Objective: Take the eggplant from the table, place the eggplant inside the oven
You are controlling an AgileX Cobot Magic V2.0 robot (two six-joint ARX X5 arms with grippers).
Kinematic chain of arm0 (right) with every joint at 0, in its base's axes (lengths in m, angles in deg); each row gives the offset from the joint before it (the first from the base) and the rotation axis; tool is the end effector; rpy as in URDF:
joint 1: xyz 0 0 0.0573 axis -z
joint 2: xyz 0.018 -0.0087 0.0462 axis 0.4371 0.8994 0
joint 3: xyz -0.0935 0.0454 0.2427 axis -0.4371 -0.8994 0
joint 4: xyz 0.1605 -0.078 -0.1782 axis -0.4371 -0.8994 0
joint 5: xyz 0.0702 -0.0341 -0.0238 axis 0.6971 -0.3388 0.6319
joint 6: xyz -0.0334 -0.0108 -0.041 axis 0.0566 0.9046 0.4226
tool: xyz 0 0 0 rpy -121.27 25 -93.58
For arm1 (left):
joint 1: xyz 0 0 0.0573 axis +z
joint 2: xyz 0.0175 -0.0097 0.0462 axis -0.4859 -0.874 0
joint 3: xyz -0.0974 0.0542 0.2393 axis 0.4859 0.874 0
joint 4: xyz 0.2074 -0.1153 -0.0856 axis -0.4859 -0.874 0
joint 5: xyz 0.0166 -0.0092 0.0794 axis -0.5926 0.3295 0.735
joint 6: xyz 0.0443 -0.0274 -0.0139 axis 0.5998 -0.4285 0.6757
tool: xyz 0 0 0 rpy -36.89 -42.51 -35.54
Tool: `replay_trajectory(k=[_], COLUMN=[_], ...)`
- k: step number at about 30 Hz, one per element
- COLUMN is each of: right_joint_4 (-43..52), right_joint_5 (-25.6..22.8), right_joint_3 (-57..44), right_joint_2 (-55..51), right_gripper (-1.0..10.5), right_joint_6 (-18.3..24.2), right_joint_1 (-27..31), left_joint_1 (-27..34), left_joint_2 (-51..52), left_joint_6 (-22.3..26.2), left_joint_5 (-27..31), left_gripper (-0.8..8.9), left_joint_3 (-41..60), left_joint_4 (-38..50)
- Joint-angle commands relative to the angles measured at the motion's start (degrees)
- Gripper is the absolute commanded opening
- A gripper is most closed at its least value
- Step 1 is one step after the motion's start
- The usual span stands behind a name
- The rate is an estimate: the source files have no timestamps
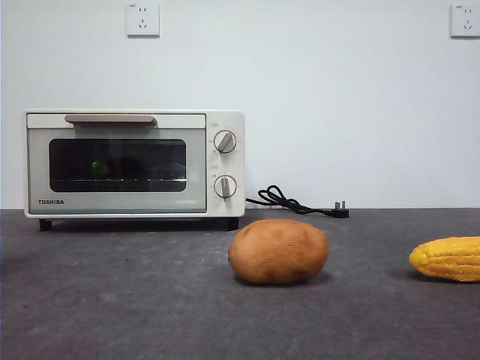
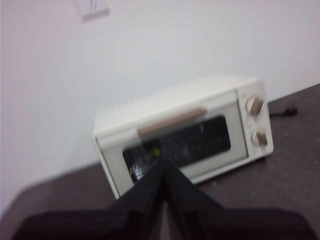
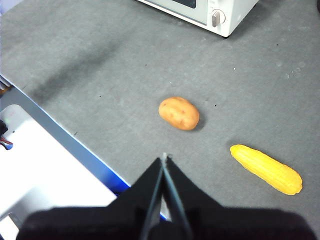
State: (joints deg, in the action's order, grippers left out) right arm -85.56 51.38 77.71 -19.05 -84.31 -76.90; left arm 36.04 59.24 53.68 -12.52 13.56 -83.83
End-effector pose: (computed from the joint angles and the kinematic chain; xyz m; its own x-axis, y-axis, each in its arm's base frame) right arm 0.0481 0.0548 0.4355 0.5583 0.5345 -0.6345 -0.6558 0.7528 0.0571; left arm 0.0799 0.0012 0.2476 0.9809 -0.1794 0.0757 0.1571 0.9587 0.2372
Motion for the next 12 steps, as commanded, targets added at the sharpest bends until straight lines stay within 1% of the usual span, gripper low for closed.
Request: replay_trajectory(k=[1,4,7,12], right_joint_4=[-1.25,-1.25,-1.25,-1.25], right_joint_5=[-0.02,-0.02,-0.02,-0.02], right_joint_3=[-0.57,-0.57,-0.57,-0.57], right_joint_2=[0.02,0.02,0.02,0.02], right_gripper=[0.0,0.0,0.0,0.0], right_joint_6=[-0.5,-0.5,-0.5,-0.5], right_joint_1=[-0.04,-0.04,-0.04,-0.04], left_joint_1=[-0.87,-1.7,-2.21,-2.43], left_joint_2=[2.32,4.31,5.53,5.55], left_joint_6=[-4.46,-7.15,-9.46,-11.37], left_joint_5=[3.3,7.21,9.68,10.36], left_gripper=[-0.04,-0.04,-0.04,-0.04], left_joint_3=[4.42,8.46,11.76,15.28], left_joint_4=[1.18,1.18,1.29,1.2])
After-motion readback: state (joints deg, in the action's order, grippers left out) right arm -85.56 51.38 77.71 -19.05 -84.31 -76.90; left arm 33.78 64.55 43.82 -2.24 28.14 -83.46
